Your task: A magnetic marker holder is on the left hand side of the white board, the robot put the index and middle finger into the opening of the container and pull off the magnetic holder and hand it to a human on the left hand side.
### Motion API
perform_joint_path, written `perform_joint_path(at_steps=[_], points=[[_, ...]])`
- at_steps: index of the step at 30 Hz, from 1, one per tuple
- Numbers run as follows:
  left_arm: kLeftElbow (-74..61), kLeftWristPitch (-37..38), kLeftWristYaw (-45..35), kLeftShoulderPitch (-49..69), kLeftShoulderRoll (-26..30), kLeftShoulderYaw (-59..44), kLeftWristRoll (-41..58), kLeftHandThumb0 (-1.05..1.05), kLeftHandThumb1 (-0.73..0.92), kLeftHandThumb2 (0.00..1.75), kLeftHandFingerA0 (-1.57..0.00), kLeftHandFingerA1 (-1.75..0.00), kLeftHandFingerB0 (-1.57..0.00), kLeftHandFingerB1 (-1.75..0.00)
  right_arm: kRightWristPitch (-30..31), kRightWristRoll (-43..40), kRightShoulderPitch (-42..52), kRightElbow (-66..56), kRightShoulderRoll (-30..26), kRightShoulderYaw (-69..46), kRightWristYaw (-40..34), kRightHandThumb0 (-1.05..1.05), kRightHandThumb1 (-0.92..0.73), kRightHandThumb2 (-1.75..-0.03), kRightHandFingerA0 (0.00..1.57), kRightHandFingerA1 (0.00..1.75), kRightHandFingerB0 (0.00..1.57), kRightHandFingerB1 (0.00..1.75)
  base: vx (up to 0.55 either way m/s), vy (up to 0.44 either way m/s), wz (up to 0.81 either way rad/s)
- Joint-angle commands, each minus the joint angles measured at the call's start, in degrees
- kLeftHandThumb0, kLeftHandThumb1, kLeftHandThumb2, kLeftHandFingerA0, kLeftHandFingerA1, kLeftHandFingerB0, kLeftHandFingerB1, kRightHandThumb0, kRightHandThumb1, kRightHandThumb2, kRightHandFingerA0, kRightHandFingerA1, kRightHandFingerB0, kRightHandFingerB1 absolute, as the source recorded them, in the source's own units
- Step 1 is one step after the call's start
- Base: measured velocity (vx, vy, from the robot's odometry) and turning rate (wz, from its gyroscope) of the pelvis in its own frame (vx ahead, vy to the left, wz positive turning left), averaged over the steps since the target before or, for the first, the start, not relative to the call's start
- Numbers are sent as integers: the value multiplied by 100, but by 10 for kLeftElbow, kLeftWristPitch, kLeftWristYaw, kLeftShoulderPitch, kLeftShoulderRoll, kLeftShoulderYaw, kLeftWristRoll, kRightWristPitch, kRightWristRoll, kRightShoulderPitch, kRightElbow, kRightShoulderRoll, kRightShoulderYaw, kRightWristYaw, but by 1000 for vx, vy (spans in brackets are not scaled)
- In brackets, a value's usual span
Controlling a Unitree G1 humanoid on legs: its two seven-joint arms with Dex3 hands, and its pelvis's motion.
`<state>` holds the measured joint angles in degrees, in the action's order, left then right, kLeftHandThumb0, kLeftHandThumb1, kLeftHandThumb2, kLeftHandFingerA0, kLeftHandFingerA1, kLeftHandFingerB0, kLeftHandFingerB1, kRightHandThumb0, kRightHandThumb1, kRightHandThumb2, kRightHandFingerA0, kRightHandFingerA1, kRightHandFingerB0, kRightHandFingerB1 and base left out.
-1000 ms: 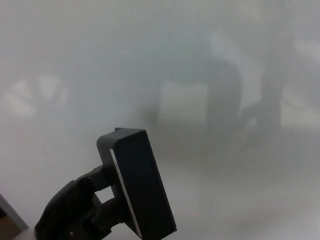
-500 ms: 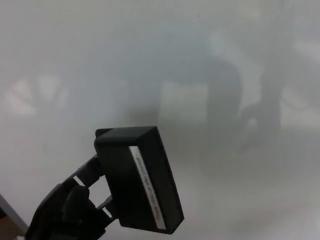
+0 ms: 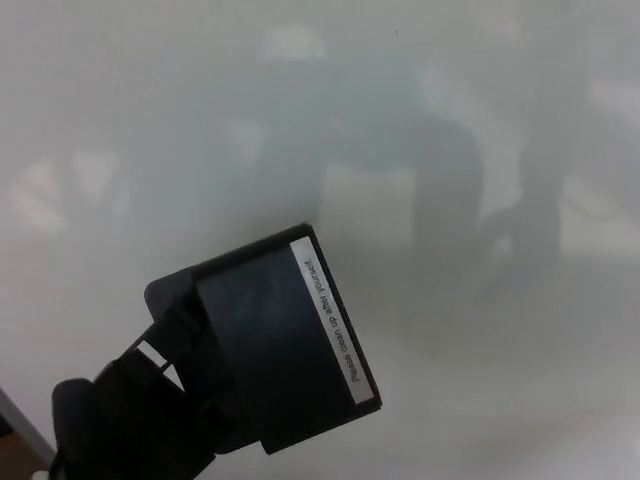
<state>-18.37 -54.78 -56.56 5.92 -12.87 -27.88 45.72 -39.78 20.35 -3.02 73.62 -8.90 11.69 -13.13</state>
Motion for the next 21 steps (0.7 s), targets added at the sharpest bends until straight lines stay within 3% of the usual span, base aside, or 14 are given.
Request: perform_joint_path(at_steps=[1, 5, 6, 7, 12, 13, 15, 16, 21], points=[[9, 16, -105, 3, -34, 3, 205, -99, 51, 57, -32, -31, -28, -36, 17, 7, -1, 2, -13, 2, -12, -66, -76, -63, 79, 48, 51, 39, 0, 0, 0], [14, 26, -109, -6, -30, 7, 211, -100, 51, 58, -31, -31, -26, -36, 20, 8, -5, 0, -13, 4, -15, -64, -76, -63, 78, 48, 51, 39, 0, 0, 0], [13, 29, -108, -5, -30, 7, 213, -95, 42, 83, -30, -36, -24, -42, 20, 8, -5, 0, -14, 4, -14, -65, -76, -63, 78, 49, 50, 39, 0, 0, 0], [10, 32, -104, -3, -27, 5, 218, -98, 51, 57, -36, -31, -23, -37, 20, 10, -5, -1, -14, 6, -16, -68, -61, -96, 71, 63, 45, 53, 0, 0, 0], [9, 36, -96, -6, -19, 3, 234, -97, 51, 58, -34, -31, -21, -37, 20, 13, -9, -2, -15, 8, -20, -68, -61, -96, 72, 63, 45, 53, 0, 0, 0], [7, 36, -87, -4, -15, -5, 245, -91, 39, 81, -32, -37, -23, -43, 17, 12, -9, -3, -15, 8, -20, -65, -76, -63, 81, 50, 52, 39, 0, 0, 0], [5, 38, -87, 6, -14, -7, 252, -92, 39, 81, -31, -37, -23, -43, 12, 12, -1, -1, -16, 8, -20, -66, -76, -63, 82, 50, 51, 39, 0, 0, 0], [4, 36, -90, 14, -11, -7, 258, -93, 47, 57, -34, -31, -28, -37, 10, 13, 5, 0, -16, 10, -21, -65, -76, -63, 82, 49, 51, 39, 0, 0, 0], [-2, 28, -96, 46, 1, -10, 277, -93, 49, 57, -35, -31, -30, -37, 0, 22, 28, 2, -14, 19, -29, -63, -75, -63, 81, 51, 51, 40, 0, 0, 0]])
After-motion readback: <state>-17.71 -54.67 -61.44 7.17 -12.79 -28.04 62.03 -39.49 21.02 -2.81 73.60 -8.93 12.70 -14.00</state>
